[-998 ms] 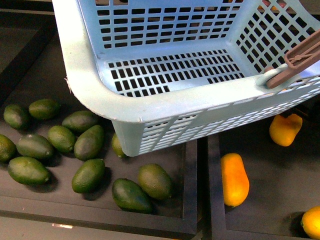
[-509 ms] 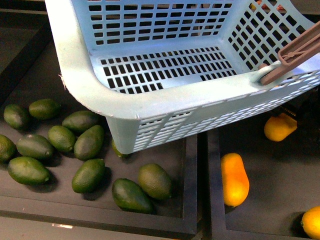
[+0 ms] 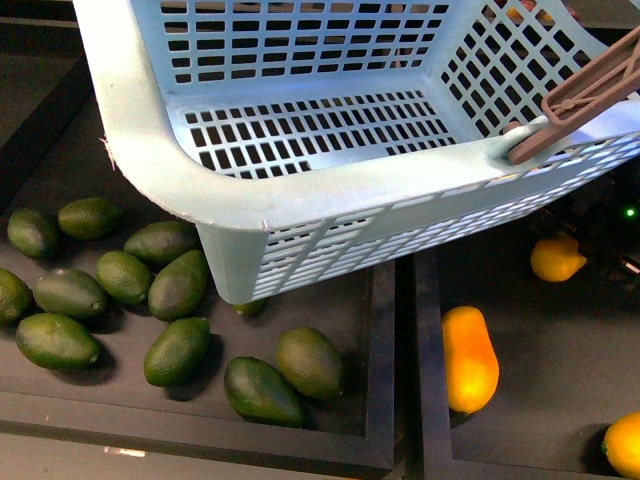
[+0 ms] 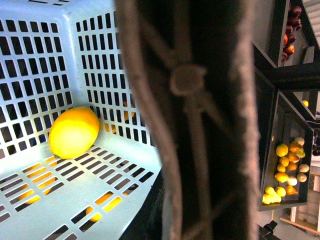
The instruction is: Pick lemon and mango into basket
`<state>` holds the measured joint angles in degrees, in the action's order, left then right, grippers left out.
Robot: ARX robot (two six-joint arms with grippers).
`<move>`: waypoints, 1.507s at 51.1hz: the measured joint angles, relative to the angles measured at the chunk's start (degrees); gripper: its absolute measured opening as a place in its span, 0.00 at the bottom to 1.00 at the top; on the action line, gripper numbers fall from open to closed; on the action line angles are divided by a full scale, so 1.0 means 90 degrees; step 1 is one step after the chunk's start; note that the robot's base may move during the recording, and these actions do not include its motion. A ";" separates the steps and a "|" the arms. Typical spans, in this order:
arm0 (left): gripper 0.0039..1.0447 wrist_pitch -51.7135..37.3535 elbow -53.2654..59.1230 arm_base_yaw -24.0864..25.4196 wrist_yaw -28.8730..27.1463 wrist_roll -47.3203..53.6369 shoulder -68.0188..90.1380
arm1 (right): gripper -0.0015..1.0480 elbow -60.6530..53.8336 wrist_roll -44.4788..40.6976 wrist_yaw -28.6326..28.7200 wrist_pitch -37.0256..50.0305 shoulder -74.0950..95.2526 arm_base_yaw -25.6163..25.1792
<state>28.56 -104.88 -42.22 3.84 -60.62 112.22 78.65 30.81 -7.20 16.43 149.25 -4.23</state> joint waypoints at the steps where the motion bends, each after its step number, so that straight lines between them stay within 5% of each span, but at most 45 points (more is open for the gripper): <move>1: 0.04 0.0000 0.0000 0.0000 0.0002 0.0000 0.0000 | 0.64 -0.0002 0.0010 0.0000 0.0000 0.0000 0.0000; 18: 0.04 0.0000 0.0000 -0.0002 0.0100 -0.0002 0.0000 | 0.55 -0.0495 0.0131 -0.0078 0.0170 -0.0228 -0.0231; 36: 0.04 0.0002 0.0000 -0.0029 0.0194 -0.0007 0.0000 | 0.55 -0.2215 -0.0175 0.0034 0.0928 -0.2373 -0.1583; 50: 0.04 0.0002 0.0000 -0.0029 0.0146 -0.0005 0.0000 | 0.55 -0.3223 -0.0406 0.0393 0.1042 -0.4061 -0.2106; 61: 0.04 0.0000 0.0000 -0.0034 0.0197 -0.0010 0.0000 | 0.55 -0.3762 -0.0401 0.0612 0.0957 -0.5926 -0.1800; 77: 0.04 0.0000 0.0000 -0.0032 0.0170 -0.0007 0.0000 | 0.55 -0.3376 -0.0177 0.0226 0.0845 -0.7159 -0.0321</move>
<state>28.56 -104.88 -42.50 5.37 -60.69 112.22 48.27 29.21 -5.17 24.03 84.82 -7.11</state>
